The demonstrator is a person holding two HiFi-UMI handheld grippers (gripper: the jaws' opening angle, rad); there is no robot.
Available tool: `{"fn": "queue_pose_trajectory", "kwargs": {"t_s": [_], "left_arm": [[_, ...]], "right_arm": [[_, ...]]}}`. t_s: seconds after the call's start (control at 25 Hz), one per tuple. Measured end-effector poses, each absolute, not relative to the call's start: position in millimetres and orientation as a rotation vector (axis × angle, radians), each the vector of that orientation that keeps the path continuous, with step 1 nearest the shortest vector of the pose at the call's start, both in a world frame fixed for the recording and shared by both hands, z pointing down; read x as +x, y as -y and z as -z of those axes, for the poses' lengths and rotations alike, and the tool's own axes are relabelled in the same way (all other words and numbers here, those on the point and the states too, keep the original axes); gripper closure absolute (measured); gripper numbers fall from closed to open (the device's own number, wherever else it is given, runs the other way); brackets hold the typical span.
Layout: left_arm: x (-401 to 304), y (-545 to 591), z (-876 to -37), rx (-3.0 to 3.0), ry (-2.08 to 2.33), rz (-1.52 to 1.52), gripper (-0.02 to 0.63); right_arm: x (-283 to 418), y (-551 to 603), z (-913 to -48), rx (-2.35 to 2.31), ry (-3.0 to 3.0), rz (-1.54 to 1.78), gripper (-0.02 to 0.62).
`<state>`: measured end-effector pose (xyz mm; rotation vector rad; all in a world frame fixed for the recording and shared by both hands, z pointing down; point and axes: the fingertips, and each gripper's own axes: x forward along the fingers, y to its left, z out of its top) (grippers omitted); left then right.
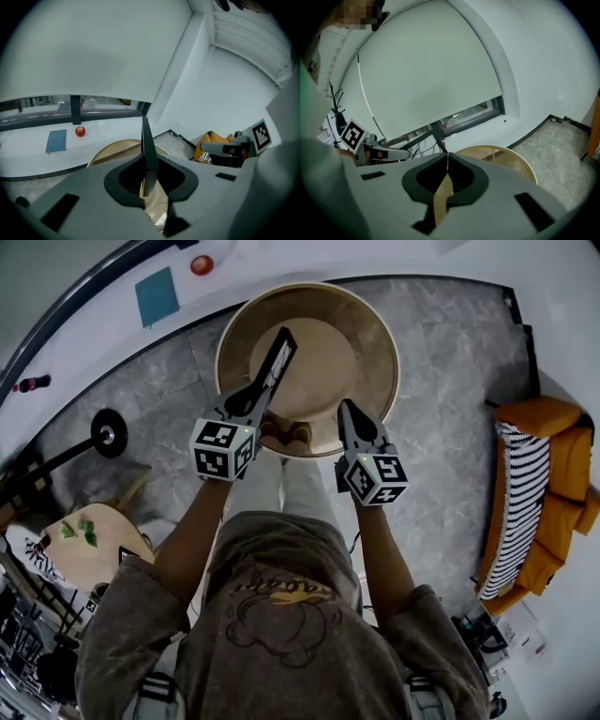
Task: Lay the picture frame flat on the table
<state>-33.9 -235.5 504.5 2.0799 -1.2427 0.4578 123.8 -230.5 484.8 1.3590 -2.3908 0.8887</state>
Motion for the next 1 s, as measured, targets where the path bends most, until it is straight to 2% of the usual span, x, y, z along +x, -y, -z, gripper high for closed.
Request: {"fn": "queue_pose_trajectory", "kwargs": {"t_s": [1.0], "left_arm": [[-40,240,-651,1.939,1.201,-0.48,0.532]], "right_arm": [[100,243,-605,1.273,2.314,-1.008,0.575]]}}
